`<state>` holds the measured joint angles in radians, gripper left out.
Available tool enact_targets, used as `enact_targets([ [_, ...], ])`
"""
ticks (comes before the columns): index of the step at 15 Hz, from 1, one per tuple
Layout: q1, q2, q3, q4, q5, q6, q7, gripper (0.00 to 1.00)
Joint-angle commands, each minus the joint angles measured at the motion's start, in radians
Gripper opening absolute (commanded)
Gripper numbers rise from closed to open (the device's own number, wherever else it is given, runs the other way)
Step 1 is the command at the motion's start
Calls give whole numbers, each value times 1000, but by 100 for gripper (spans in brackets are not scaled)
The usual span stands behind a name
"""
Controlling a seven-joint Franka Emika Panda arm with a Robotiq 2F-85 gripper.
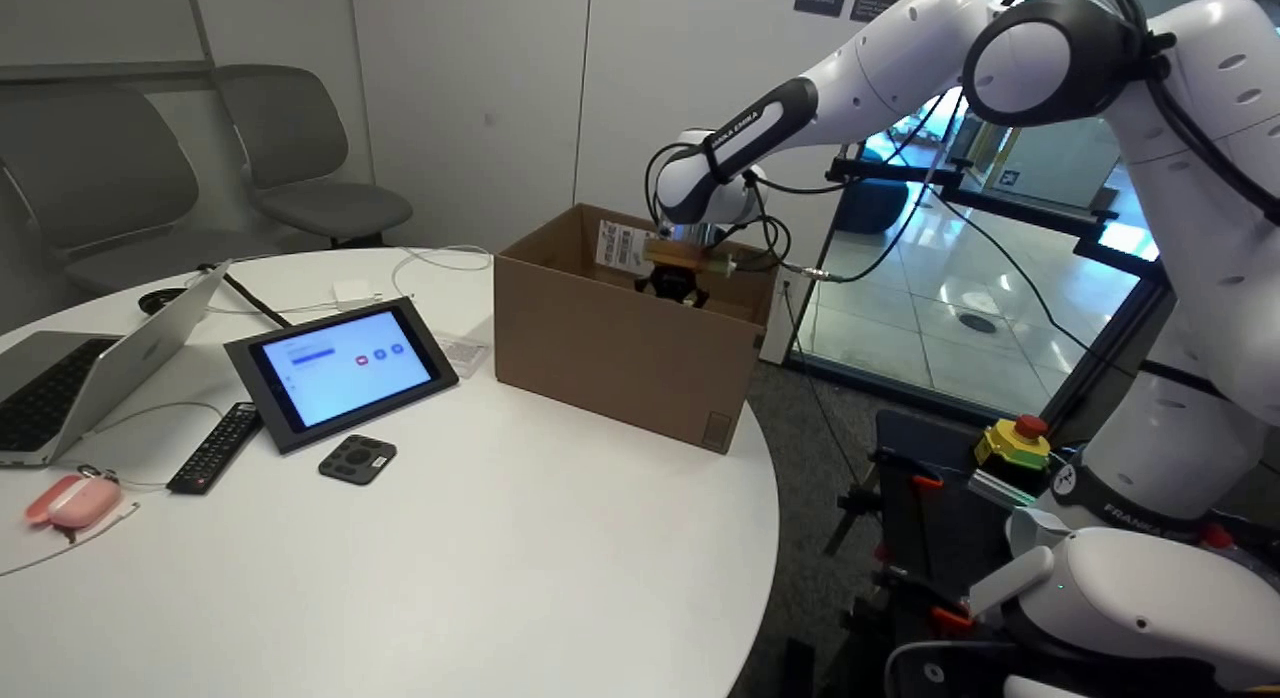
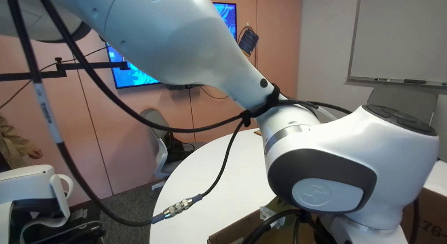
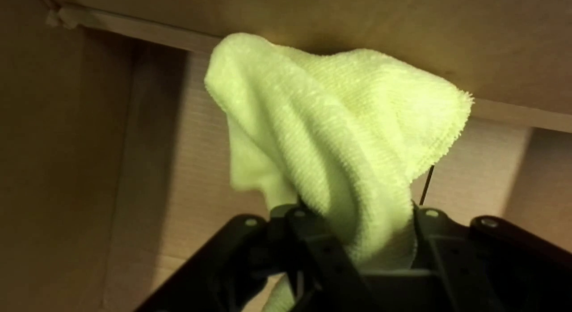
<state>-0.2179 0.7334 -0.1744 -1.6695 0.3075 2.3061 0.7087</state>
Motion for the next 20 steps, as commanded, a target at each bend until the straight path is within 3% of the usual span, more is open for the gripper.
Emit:
enact_targets([
  [1,-2,5,1,26,17,9,-22,74],
  [5,5,-23,-6,5,11,30,-24,100],
  [10,37,-124,-36,-65,-28,81,-18,100],
  [16,110,-356,-90,-185,-169,128,0,100],
  [20,146,-515,-81,-254,-279,115,-2,100],
])
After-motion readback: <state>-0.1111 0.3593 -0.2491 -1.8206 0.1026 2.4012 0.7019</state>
